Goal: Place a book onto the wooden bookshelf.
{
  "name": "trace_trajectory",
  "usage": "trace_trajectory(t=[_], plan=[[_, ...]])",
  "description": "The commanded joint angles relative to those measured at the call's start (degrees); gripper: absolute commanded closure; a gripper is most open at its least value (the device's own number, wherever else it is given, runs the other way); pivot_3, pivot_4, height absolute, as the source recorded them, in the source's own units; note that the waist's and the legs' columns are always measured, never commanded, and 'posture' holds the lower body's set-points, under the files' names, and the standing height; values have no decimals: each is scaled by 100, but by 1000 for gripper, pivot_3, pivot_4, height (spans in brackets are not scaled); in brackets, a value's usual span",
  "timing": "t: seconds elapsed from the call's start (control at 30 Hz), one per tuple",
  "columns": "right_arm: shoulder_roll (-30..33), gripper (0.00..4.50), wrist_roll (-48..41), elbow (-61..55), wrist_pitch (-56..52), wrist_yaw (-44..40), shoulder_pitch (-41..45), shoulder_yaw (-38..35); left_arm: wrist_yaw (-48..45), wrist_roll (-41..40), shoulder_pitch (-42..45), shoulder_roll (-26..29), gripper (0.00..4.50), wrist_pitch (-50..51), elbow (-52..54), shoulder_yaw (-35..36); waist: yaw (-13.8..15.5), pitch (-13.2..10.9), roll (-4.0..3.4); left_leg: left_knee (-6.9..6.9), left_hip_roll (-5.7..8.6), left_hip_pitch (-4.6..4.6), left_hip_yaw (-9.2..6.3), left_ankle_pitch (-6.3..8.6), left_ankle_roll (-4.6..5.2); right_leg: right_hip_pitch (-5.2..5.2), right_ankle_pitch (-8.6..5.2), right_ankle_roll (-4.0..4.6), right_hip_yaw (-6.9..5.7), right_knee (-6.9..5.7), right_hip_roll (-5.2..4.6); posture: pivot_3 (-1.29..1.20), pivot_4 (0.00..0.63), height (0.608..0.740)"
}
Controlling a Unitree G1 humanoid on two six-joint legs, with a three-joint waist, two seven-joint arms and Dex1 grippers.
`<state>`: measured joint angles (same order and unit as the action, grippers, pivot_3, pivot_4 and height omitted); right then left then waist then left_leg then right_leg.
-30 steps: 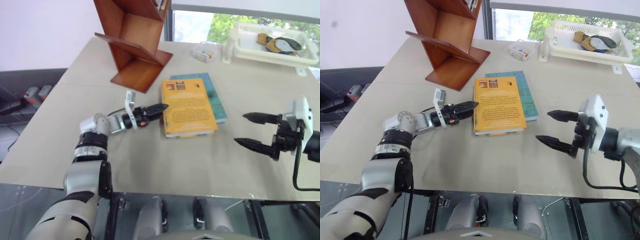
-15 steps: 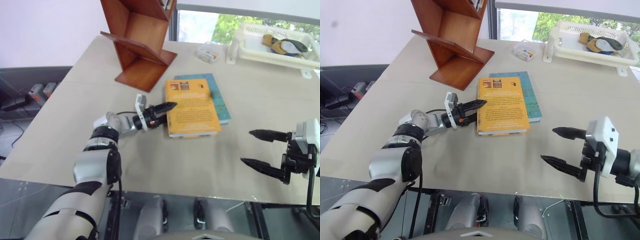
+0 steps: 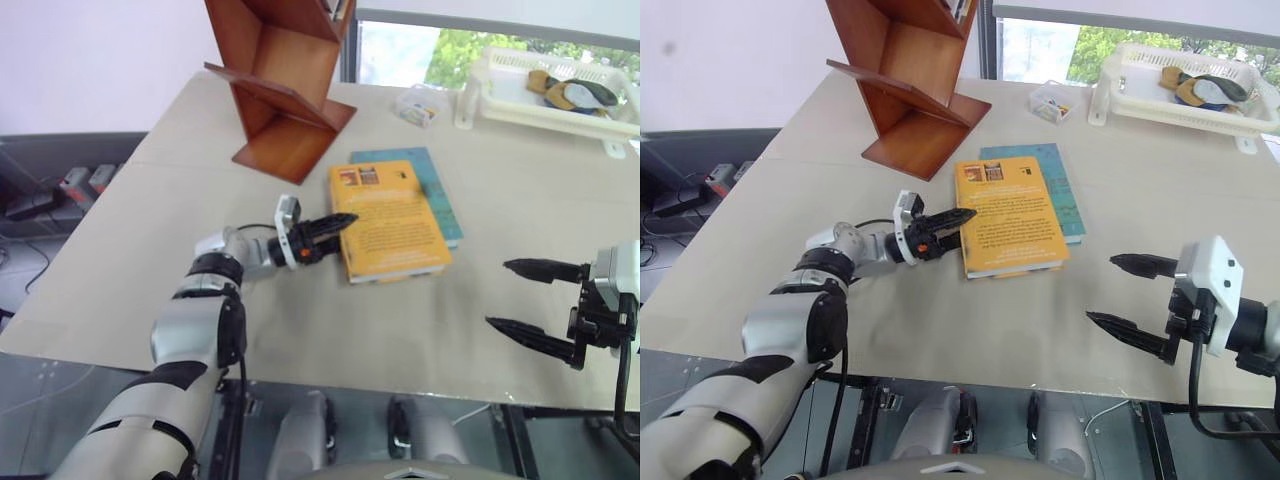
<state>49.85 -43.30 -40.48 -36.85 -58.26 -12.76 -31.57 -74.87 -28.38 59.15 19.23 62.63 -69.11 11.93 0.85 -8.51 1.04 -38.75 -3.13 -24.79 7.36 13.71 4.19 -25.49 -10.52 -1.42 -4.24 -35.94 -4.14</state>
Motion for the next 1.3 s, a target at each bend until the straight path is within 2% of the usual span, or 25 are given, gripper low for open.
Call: trace_trajectory(t=[0.03,0.07,0.3,0.4,0.53,0.67,0.8,0.93,1.07,1.3], plan=[[18,0,-68,-87,133,48,-74,-220,-142,111,67,-106,2521,-23,-120,0,1,0,0,0,0,0,0,0,0,1,0,0,0,0,0,0,150,712],[5,0,-67,-97,140,62,-99,-227,-128,128,53,-117,3053,-78,-126,14,1,0,0,-1,0,0,0,0,0,1,-1,-1,0,0,0,0,150,712],[-11,0,-72,-112,210,135,-219,-266,-199,33,185,-18,3053,-120,147,175,-2,0,1,-3,-1,0,-3,0,1,2,-1,-2,-1,0,-1,0,150,712],[10,0,-126,-61,233,130,-219,-350,-444,-91,260,105,3053,50,981,42,-3,-5,7,-4,-1,-4,-3,0,1,-1,-1,-2,-1,-1,1,0,150,712],[-135,0,-400,169,323,153,14,-373,-118,-181,254,268,3053,-133,2454,4,-5,-7,12,-5,-3,-5,-6,0,0,0,5,9,-2,-2,1,0,150,712],[-361,0,-830,560,460,106,348,-476,-58,-45,37,669,3053,-408,4103,-518,-7,-5,9,-6,-2,-3,-3,-2,-4,1,7,11,3,0,2,0,150,712],[-443,0,-1226,1030,566,-23,620,-671,374,626,69,1076,3053,-1820,4848,-899,-1,-5,8,-6,-1,1,-2,-6,-10,3,7,10,5,-1,4,0,150,712],[-471,0,-1845,1761,546,-189,967,-1044,597,1527,326,1522,3053,-3782,4991,-1322,0,-6,10,-7,0,3,1,-1,-2,5,8,12,6,0,4,0,150,712],[-413,0,-2060,2247,502,-404,1045,-1229,698,2128,450,1816,3053,-5396,5050,-1555,13,-6,8,-7,-1,2,2,-1,-2,6,9,14,6,1,3,0,150,712],[-477,0,-1909,2549,671,-569,1140,-1095,1312,2466,908,1619,3053,-7073,4881,-1540,10,0,-1,-11,2,-1,11,-1,-1,6,18,-5,12,5,3,0,150,712]])
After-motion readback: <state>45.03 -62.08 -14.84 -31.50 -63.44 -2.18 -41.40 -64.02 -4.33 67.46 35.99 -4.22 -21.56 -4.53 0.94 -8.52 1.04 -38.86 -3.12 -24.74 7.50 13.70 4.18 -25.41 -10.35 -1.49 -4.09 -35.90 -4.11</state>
